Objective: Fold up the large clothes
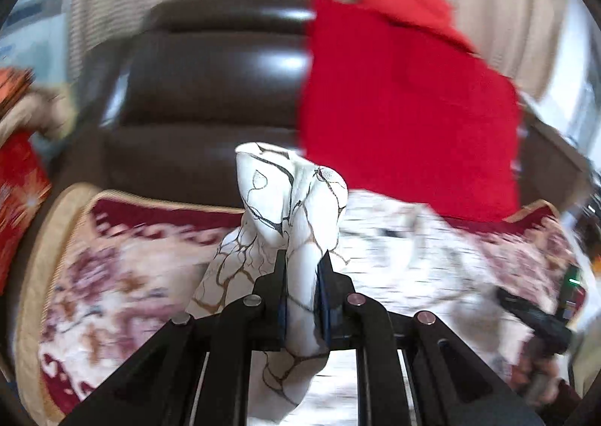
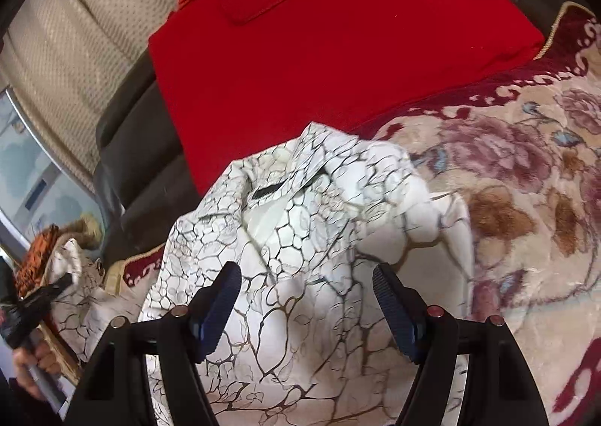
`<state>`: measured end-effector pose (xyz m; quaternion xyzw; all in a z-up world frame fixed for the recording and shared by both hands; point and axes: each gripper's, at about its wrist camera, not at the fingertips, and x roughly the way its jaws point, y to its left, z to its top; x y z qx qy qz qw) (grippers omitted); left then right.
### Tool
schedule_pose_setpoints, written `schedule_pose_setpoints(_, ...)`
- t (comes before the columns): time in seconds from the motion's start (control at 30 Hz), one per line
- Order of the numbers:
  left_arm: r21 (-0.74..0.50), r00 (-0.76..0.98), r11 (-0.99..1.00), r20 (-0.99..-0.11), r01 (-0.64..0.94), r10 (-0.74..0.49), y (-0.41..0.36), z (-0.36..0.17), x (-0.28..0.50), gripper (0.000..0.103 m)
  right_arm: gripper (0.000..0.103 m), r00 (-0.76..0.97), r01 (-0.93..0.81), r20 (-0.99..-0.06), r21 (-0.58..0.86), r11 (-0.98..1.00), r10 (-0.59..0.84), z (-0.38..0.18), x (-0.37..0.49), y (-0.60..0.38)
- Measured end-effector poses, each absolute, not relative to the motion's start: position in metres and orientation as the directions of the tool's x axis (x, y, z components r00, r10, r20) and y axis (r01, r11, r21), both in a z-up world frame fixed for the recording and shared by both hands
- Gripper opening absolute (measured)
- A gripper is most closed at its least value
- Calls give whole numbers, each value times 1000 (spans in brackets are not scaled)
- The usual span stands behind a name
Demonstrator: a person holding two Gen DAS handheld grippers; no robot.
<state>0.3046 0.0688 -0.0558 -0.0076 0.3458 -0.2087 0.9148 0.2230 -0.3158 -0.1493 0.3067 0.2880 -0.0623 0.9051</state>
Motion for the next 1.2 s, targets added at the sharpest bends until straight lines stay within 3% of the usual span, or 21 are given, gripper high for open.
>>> schedule_pose_setpoints(0.17,-199,567,816,-630,543,-531,-17,-39,265,15,76,839,317,-542,567,760,55,-149,208,-338)
schedule_pose_setpoints(0.2,-217,530,790,-637,574,-559,-32,-38,257,21,76,840,322,-540,578,749,55,-149,205,-343)
schedule_pose_setpoints(0.3,-239,457,722,-637,649,-621,-68,-36,233,71,76,846,333,-530,610,719,58,-149,195,-358)
schedule_pose_setpoints(0.33,-211,474,719,-625,662,-620,-75,-34,225,76,76,848,336,-527,617,712,57,-149,193,-361)
schedule_pose_setpoints(0.53,-121,529,761,-649,637,-546,-59,-49,225,76,76,853,340,-518,641,687,61,-148,186,-372)
schedule_pose_setpoints(0.67,-68,595,863,-697,501,-400,-24,-81,250,76,76,858,308,-508,631,712,80,-144,188,-363)
schedule_pose_setpoints(0.93,1,599,973,-788,231,-141,45,-169,299,75,75,848,71,-477,536,841,233,-132,205,-297)
schedule_pose_setpoints(1.0,28,549,976,-830,218,-99,45,-197,305,75,75,810,57,-524,517,854,263,-140,216,-283)
schedule_pose_setpoints(1.1,57,492,970,-868,238,-69,39,-228,307,76,75,667,106,-680,492,864,305,-172,243,-270)
schedule_pose_setpoints(1.2,31,489,970,-867,240,-93,44,-224,304,76,70,586,150,-774,396,906,242,-191,252,-259)
